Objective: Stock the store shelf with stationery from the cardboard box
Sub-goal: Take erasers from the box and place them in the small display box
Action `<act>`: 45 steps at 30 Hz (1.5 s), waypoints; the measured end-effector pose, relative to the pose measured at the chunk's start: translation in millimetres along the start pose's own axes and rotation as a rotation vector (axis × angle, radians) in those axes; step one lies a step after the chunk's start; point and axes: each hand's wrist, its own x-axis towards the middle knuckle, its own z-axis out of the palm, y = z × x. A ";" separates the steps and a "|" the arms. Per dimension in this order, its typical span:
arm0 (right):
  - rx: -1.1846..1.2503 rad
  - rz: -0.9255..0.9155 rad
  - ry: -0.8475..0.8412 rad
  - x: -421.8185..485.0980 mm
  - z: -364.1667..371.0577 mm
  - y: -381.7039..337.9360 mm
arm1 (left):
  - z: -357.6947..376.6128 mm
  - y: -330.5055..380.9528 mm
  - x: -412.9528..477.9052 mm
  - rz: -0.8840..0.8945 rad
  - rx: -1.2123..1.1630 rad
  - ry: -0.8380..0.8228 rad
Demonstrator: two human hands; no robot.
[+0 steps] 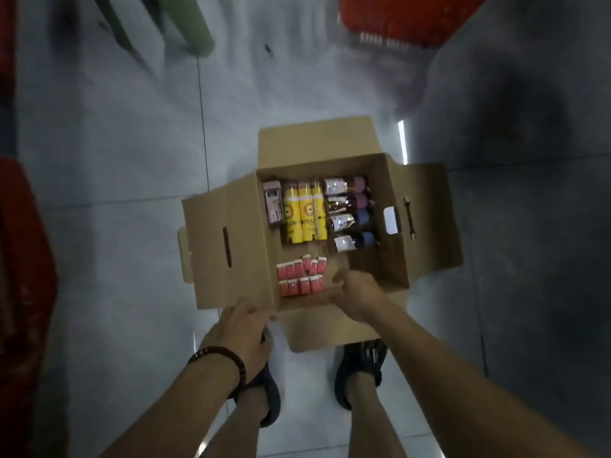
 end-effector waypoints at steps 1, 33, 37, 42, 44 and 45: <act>-0.066 0.007 -0.009 32.1 8.2 7.5 | 11.6 -2.1 18.7 -0.015 -0.006 0.024; -0.160 -0.134 -0.073 217.4 106.7 29.8 | 109.3 -7.9 131.9 0.024 0.040 0.294; -0.150 -0.112 -0.024 218.6 110.9 30.2 | 108.5 -10.0 132.2 0.040 0.046 0.291; -0.081 -0.043 0.012 220.1 118.5 35.2 | 109.5 -11.5 132.1 0.054 0.027 0.296; -0.069 -0.022 0.039 219.1 124.0 35.9 | 110.8 -12.5 131.9 0.051 -0.004 0.305; -0.062 -0.016 0.057 218.0 125.6 34.9 | 111.6 -12.5 131.6 0.050 -0.010 0.308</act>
